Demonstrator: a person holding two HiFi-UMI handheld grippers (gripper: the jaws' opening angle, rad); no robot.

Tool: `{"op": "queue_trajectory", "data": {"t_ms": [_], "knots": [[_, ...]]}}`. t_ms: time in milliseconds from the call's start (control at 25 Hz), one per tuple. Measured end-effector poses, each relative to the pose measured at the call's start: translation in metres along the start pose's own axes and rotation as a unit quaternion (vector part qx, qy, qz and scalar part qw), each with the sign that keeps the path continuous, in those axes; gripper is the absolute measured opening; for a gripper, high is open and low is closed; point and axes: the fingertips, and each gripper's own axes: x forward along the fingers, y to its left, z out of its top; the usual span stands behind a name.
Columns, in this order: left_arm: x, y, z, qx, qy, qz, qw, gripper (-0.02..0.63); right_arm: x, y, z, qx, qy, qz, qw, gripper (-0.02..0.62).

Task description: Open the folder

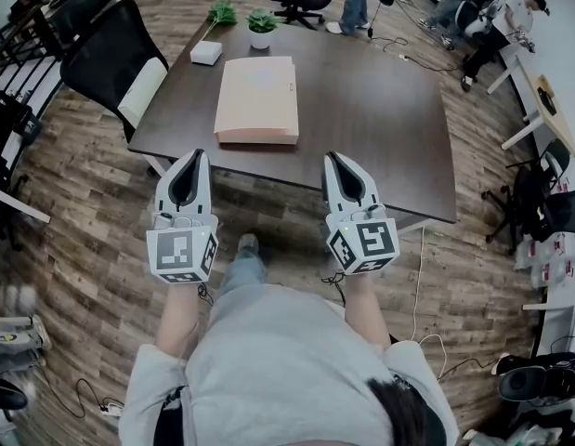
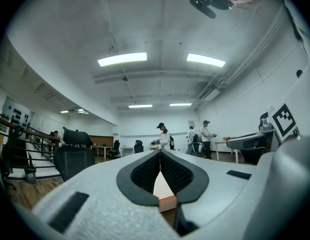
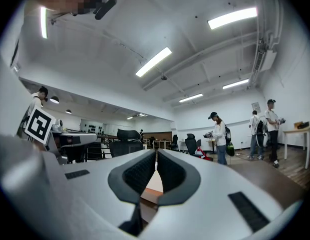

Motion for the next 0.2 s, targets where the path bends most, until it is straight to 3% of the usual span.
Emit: {"op": "queue_trajectory", "data": {"t_ms": [200], "knots": [[-0.0012, -0.0051, -0.0003, -0.001, 0.001, -0.003, 1.0, 0.011, -0.0041, -0.0012, 0.0006, 0.001, -0.001, 0.0, 1.0, 0.017]]}}
